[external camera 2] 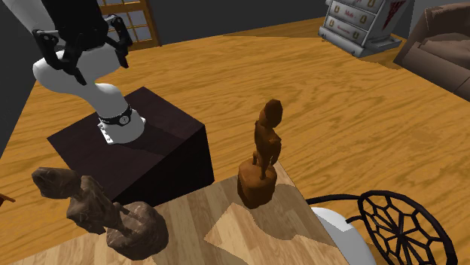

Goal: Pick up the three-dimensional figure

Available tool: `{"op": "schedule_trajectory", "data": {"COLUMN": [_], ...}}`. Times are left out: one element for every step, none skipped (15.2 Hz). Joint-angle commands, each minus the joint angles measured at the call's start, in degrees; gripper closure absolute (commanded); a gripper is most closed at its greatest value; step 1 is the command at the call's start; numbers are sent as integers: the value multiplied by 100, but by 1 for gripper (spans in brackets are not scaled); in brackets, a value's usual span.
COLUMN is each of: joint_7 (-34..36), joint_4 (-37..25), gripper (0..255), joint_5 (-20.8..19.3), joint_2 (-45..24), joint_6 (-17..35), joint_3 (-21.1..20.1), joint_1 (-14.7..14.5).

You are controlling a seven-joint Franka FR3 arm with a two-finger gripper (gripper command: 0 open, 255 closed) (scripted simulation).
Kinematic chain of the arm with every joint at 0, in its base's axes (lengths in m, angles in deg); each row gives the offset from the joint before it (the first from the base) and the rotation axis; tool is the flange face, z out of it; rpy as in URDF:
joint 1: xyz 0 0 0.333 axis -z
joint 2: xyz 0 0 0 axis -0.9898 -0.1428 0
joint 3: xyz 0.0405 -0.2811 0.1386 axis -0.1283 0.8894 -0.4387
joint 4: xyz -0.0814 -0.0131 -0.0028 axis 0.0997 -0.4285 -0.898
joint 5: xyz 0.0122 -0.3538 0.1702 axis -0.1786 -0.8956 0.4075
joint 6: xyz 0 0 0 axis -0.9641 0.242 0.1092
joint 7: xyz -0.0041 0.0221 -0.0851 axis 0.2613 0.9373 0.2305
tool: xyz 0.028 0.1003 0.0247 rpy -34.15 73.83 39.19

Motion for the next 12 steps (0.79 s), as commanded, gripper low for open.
{"op": "schedule_trajectory", "data": {"joint_7": [0, 188, 376, 565, 756, 948, 1143, 1340, 1542, 1747, 1957, 2174], "joint_4": [0, 203, 396, 580, 753, 915, 1066, 1206, 1333, 1447, 1548, 1635], "gripper": [0, 0, 0, 0, 0, 0, 0, 0, 0, 0, 0, 0], "joint_5": [0, 48, 95, 140, 181, 220, 255, 287, 312, 332, 343, 345], "joint_2": [0, 75, 136, 183, 214, 228, 226, 207, 169, 112, 38, -56], "joint_6": [0, 238, 480, 726, 976, 1230, 1489, 1752, 2018, 2289, 2562, 2838], "joint_3": [0, -119, -242, -368, -497, -630, -766, -909, -1054, -1205, -1360, -1520], "joint_1": [0, -12, -24, -36, -51, -64, -77, -85, -93, -94, -90, -79]}}
